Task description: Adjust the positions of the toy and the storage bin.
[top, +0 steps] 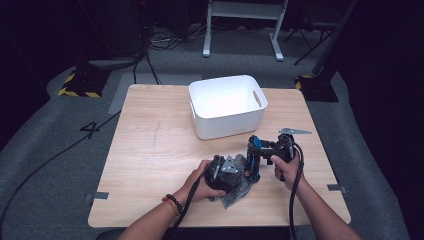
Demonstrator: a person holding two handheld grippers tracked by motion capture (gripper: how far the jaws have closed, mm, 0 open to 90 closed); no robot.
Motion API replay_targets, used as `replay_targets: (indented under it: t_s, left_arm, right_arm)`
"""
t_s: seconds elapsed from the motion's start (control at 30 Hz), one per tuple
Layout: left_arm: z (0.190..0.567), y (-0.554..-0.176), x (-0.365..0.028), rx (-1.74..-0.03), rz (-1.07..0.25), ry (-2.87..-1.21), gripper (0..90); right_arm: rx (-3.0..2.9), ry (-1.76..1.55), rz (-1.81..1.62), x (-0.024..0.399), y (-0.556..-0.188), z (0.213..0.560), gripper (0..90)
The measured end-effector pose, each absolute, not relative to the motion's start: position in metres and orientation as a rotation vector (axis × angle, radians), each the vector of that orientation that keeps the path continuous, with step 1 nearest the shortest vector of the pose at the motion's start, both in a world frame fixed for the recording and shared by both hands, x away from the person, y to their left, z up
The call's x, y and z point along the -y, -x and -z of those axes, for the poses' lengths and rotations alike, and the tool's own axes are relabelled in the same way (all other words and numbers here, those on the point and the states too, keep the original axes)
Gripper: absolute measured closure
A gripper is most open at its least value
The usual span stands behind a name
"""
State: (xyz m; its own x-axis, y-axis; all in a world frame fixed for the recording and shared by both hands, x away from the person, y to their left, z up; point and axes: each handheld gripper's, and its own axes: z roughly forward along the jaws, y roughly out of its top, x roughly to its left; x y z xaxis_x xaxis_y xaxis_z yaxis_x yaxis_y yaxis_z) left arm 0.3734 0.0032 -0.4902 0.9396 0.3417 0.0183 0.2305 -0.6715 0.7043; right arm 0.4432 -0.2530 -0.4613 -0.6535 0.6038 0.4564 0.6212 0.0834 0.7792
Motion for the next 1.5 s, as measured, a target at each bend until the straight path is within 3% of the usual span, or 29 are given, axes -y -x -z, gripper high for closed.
replay_targets:
  t_s: [0.2,0.33,0.37,0.53,0.73,0.87,0.97,1.03,1.23,1.5]
  left_arm:
    - [0.492,-0.375,-0.004,-0.399,-0.169,-2.34,41.9]
    - [0.493,-0.375,-0.003,-0.395,-0.159,-2.348,40.7]
    - [0.493,-0.375,-0.003,-0.396,-0.157,-2.348,40.8]
    - [0.493,-0.376,-0.004,-0.396,-0.152,-2.345,40.6]
    - [0.494,-0.375,-0.004,-0.394,-0.159,-2.357,41.4]
    - [0.494,-0.377,-0.005,-0.392,-0.17,-2.387,50.5]
    - [0.493,-0.381,-0.009,-0.415,-0.172,-2.392,56.3]
    - [0.493,-0.383,-0.011,-0.431,-0.181,-2.389,59.6]
    - [0.495,-0.388,-0.016,-0.468,-0.17,-2.376,51.5]
    - [0.495,-0.39,-0.017,-0.476,-0.155,-2.373,48.2]
  right_arm:
    - [2.288,1.406,1.588,0.267,-0.451,0.459,19.0]
    - [2.389,1.478,1.481,0.272,-0.454,0.463,25.4]
    - [2.418,1.468,1.444,0.271,-0.455,0.466,33.8]
    - [2.471,1.437,1.392,0.266,-0.455,0.47,29.5]
    - [2.692,1.381,1.299,0.26,-0.446,0.461,43.4]
    - [2.791,1.298,1.315,0.256,-0.438,0.453,61.4]
    - [2.792,1.22,1.325,0.255,-0.437,0.452,62.0]
    - [2.816,1.17,1.36,0.253,-0.434,0.449,69.3]
    - [2.844,1.01,1.302,0.251,-0.431,0.447,67.6]
    - [2.919,0.966,1.265,0.248,-0.43,0.446,51.9]
